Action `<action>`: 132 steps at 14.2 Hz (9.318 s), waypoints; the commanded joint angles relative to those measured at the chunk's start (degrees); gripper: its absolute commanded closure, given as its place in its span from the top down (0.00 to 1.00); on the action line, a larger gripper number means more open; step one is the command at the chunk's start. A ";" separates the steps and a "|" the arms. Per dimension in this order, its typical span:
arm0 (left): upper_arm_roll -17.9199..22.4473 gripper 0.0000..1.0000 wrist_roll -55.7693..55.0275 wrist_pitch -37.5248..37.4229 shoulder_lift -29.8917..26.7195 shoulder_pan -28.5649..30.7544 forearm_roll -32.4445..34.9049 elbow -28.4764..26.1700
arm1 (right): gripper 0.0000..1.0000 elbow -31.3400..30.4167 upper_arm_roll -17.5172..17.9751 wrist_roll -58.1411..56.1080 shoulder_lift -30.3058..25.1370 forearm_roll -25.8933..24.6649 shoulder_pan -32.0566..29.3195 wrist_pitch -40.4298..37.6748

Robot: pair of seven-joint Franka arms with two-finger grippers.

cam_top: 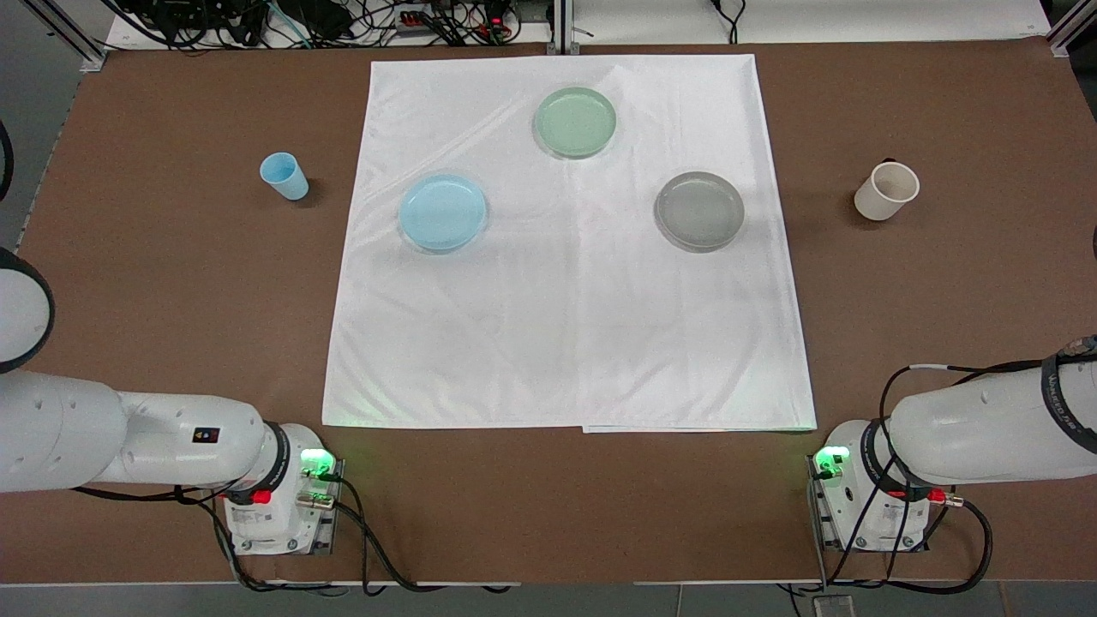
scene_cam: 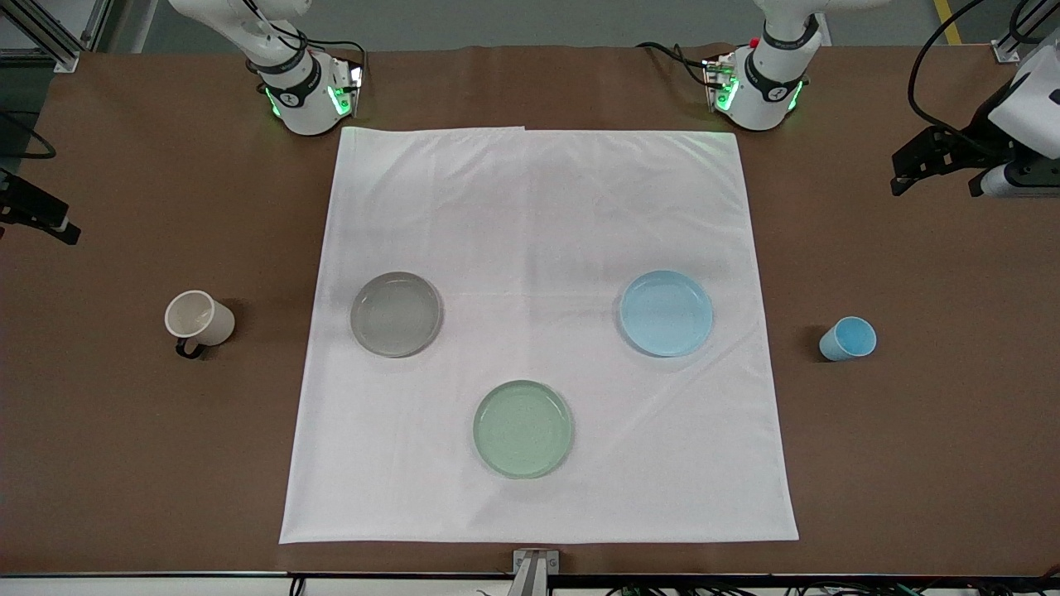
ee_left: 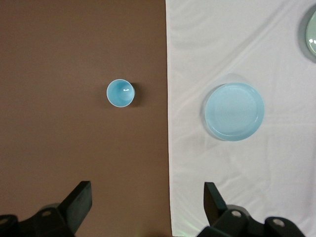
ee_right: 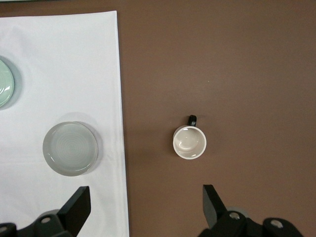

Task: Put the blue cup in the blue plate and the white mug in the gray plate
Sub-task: 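Move the left gripper down over the small blue cup, then grasp the blue cup with the left gripper while the right gripper reaches the mug, then carry the blue cup onto the blue plate with the left gripper, then release the cup and raise the left gripper while the right gripper grasps the mug, then carry the white mug onto the gray plate with the right gripper, then open the right gripper and withdraw it from the mug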

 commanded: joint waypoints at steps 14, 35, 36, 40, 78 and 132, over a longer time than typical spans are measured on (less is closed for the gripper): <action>0.15 1.00 5.87 21.83 16.73 10.82 5.32 -7.90 | 1.00 0.70 0.16 0.08 0.30 -0.57 -0.02 -0.70; -6.33 0.01 2.76 41.85 29.94 14.17 4.53 -15.59 | 1.00 0.43 0.24 -0.10 10.12 -0.74 0.51 0.53; -8.35 0.00 0.57 41.15 28.80 14.08 4.61 -15.50 | 1.00 0.26 0.24 -0.01 12.06 -0.75 0.42 1.67; -17.40 0.00 -12.60 36.15 27.29 14.08 4.70 -13.92 | 1.00 -9.37 0.24 -0.10 16.38 -0.75 -2.91 15.52; -8.26 1.00 -3.15 -5.70 8.58 9.65 -0.10 12.29 | 0.08 -21.01 0.68 -2.56 28.87 0.05 -8.89 41.58; -5.12 1.00 -3.85 0.45 8.13 2.74 0.83 7.88 | 1.00 6.11 -4.14 18.27 12.96 1.13 24.42 -1.26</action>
